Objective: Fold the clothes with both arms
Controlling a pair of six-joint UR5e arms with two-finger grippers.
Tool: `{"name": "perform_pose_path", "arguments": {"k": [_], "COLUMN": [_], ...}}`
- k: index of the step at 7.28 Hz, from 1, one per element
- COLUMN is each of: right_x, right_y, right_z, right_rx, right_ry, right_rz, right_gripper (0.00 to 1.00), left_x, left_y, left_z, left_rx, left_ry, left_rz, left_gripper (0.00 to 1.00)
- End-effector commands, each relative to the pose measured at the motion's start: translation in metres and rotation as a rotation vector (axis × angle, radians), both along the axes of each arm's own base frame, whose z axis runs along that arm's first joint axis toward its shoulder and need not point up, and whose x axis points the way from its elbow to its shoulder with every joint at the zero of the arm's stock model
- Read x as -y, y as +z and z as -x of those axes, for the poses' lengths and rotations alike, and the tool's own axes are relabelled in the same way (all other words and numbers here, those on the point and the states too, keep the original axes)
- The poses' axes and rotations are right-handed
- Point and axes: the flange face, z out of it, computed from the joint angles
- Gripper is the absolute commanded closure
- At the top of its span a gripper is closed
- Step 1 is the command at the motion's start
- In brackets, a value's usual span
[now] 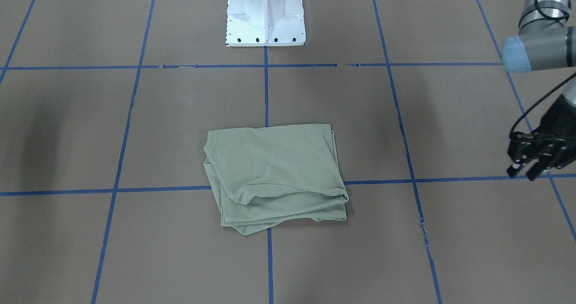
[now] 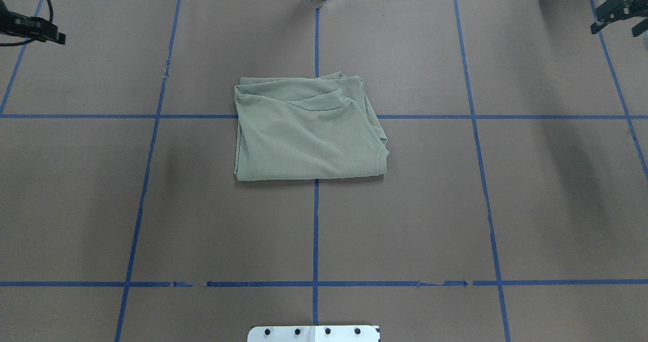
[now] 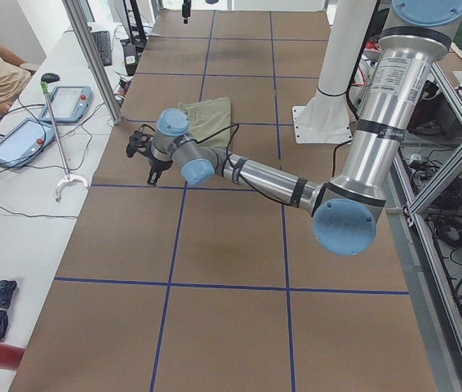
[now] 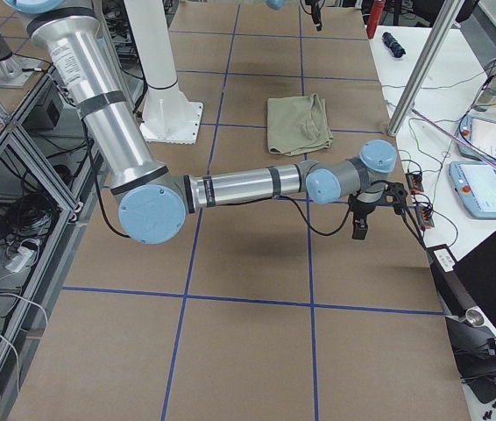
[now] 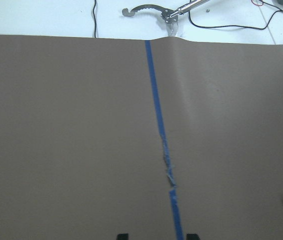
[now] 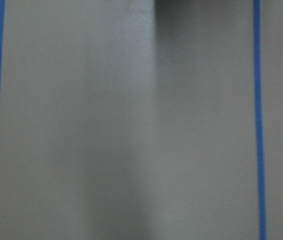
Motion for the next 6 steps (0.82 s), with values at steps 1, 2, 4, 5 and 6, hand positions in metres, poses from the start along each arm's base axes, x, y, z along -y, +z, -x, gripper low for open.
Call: {"name": "perform_pose_path", "arguments": {"k": [1,2,4,5,6], "right_x": [-0.034,-0.047,-0.069,-0.075,-0.08], "right_y": [0.03,0.035,0.046,0.055,0.065], "right_z": [-0.079,-0.089,-0.086,-0.08,-0.08], "right_rx": [0.014,0.014,0.002,0.002,-0.002], "right_ry": [-0.057,-0.045,-0.05,-0.048,-0.059], "right_rz": [-0.018,-0.006,0.005,0.031,0.037], "right_gripper": [0.0,0.0,0.0,0.0,0.0], "left_x": [0.004,-0.009,-0.056,-0.082,-0.094], "left_y": [0.035,0.055,0.123,0.16,0.171], "left_z": [0.122,0.163,0.188,0.186,0.185], "left_rx": [0.13,0.076,0.034,0.031,0.04], "left_ry": [0.073,0.125,0.138,0.134,0.126], "left_rz": [0.002,0.046,0.149,0.124,0.095], "left_gripper": [0.5,0.49,0.0,0.0,0.0]}}
